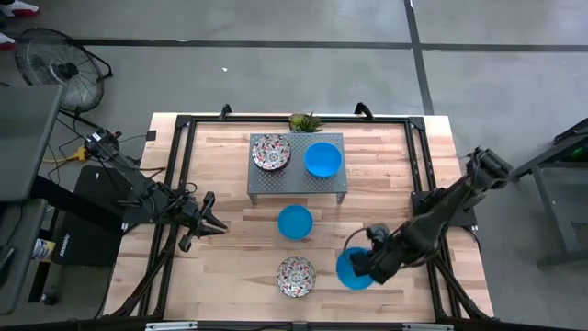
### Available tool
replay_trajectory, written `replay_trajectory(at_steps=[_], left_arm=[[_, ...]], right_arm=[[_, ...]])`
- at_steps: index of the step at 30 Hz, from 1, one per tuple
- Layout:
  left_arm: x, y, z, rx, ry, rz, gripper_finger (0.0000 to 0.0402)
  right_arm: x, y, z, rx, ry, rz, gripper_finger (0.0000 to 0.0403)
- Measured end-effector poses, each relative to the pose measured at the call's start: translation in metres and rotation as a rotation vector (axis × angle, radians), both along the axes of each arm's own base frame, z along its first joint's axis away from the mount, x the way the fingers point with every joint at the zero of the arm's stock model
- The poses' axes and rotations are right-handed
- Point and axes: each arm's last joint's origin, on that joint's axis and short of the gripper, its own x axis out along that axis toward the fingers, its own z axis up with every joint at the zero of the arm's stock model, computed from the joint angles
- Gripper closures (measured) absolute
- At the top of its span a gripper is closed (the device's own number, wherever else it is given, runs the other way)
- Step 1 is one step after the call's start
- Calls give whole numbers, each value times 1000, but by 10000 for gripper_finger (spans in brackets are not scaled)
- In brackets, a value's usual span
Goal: Pick & Place Mini bowls
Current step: Stack the blue bowl on the stacked blue bowls on the shelf
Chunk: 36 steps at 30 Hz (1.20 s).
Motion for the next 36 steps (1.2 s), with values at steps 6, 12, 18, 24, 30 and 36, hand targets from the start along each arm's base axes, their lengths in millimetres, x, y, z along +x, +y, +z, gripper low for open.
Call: replay_trajectory(at_steps=[6,12,18,24,30,36], left_arm=[[0,1,-3,6,24,19,335],[0,2,-4,-10,46,51,335],[0,2,-4,-18,42,72,335],[1,3,-5,-1,49,111,335],[1,3,-5,23,40,118,335],[0,3,-7,40,59,93,335]], right_arm=[[-10,-34,29,-65,-95,4,402],[-16,-77,53,-151,-188,11,402],[-15,-116,66,-213,-251,47,403],[-9,-147,67,-187,-241,69,403],[-3,-173,69,-153,-274,36,403],[7,-189,73,-109,-367,-23,403]])
